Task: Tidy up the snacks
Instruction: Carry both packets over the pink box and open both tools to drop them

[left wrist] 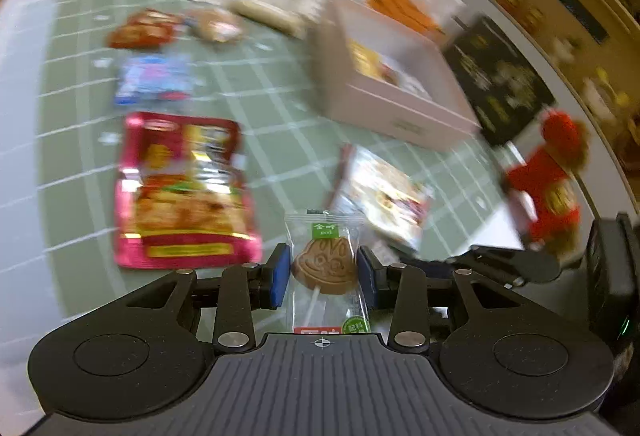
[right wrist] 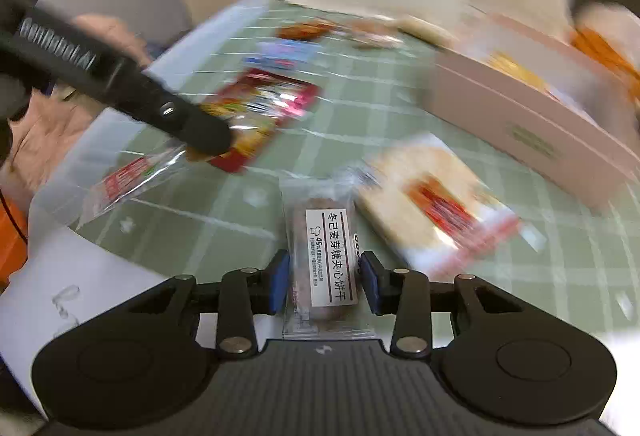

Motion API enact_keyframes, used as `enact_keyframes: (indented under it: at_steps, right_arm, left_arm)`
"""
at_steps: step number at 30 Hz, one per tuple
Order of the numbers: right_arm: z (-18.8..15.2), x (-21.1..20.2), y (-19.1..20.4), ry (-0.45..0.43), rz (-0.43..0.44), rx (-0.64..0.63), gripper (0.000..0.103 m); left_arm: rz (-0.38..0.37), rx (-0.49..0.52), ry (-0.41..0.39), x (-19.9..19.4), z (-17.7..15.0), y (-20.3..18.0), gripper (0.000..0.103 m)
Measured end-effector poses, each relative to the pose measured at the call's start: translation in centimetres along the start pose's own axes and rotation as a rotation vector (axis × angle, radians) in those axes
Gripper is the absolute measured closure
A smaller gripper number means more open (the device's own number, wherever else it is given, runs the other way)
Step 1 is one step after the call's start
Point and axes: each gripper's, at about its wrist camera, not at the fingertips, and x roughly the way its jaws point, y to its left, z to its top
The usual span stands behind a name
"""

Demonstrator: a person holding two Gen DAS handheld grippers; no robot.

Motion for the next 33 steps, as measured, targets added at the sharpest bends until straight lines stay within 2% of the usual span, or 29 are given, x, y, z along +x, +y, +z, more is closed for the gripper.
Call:
enact_keyframes:
  at_steps: [3,5,7,10,13,16,17,18,20,23,24,26,27,30,33]
  right_arm:
    - [-1.3,-2.8,-3.3,-0.005,-0.026,0.142,0.065]
    - [-1.6,-4.4,-5.3,-0.031,-0.083,0.221,0.065]
    - [-1.5,-5.4,-6.6,-0.053,-0.135,0.266,0.065]
    - [-0.9,-6.8,-8.0,-0.1,-0.178,0.302,0.065]
    - [-0.1,-7.1,-8.0,-0.134,-0.218,0.285,0.065]
    - [0.4,-7.6,-8.1,-0.156,-0.24,0.263,0.065]
    - [0.6,-7.6,-8.0,-0.159,-0.245,0.259,0.065]
    - [0.9,-7.6,-8.1,-0.16,-0.248,0.258,0.065]
    - [1.6,-6.9,-8.1,-0.156,-0.262,0.261,0.065]
    - [2.2,-6.8,-8.2,-0.159,-0.282,0.277,0.065]
    - [2.2,-7.1,-8.3,-0.163,-0.28,0.286,0.065]
    - [2.5,-7.1,-8.9,-0.167,-0.271,0.312,0.065]
    - [2.8,-7.0,-9.4,-0.168,-0.265,0.324,0.065]
    - [4.1,-6.7,-10.7,-0.19,-0.25,0.354,0.065]
    - [7.1,-6.5,-12.7,-0.268,-0.248,0.378,0.065]
  left_arm:
    - [-0.06,0.053,0.047,1.2,-0.2,-1.9,0.062]
    - [-0.091,0.082,0.065,1.8,-0.3,-3.0,0.062]
    - [-0.111,0.097,0.066,2.1,-0.2,-3.8,0.062]
    - [-0.147,0.12,0.035,2.3,2.0,-5.0,0.062]
    - [-0.16,0.186,-0.064,1.8,5.8,-6.7,0.062]
    - [-0.174,0.201,-0.259,1.0,10.0,-7.6,0.061]
    - [-0.197,0.178,-0.334,0.9,11.6,-7.7,0.057]
    - [-0.223,0.152,-0.373,1.0,12.8,-7.6,0.057]
    - [-0.271,0.076,-0.377,2.2,15.7,-6.9,0.058]
    - [-0.183,0.0,-0.462,1.4,16.8,-6.3,0.058]
    - [-0.189,0.001,-0.469,1.0,16.7,-6.1,0.058]
    - [-0.234,0.006,-0.435,0.4,16.0,-5.5,0.058]
    - [-0.234,0.01,-0.412,0.3,15.4,-5.2,0.058]
    - [-0.17,0.017,-0.359,0.3,12.8,-4.1,0.058]
    - [-0.128,-0.018,-0.256,1.3,9.3,-2.5,0.058]
